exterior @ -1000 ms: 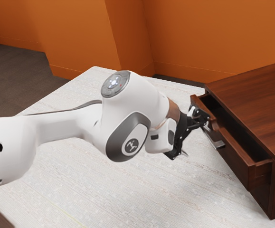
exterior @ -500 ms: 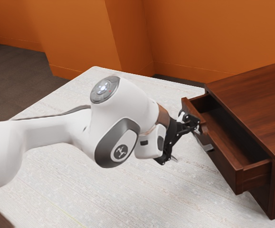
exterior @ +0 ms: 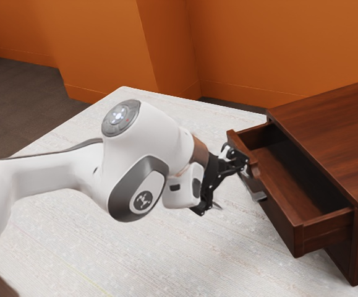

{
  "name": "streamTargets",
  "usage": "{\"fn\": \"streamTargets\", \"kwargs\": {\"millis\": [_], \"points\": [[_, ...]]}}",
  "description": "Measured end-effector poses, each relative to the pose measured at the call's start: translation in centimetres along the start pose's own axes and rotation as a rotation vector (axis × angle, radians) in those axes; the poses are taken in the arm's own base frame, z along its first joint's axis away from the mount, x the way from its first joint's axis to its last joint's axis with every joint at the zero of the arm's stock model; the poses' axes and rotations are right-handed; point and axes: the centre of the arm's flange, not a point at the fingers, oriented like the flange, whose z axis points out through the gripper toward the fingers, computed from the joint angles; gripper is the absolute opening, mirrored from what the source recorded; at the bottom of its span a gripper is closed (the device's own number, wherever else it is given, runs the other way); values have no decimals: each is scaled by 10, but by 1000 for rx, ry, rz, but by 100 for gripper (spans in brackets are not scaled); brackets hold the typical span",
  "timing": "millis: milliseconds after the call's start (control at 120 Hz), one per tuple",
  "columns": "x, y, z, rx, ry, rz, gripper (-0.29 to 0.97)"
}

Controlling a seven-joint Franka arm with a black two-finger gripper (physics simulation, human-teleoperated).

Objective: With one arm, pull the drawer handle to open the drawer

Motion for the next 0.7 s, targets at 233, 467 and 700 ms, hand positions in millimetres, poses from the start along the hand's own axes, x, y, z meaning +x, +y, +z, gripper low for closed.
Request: {"fn": "streamTargets", "kwargs": {"millis": [233,467,700], "points": [[-2,10,-6,-7,-10,-4,65],[-4,19,-9,-14,-18,-8,68],[-5,25,-19,-11,-24,-20,58]]}}
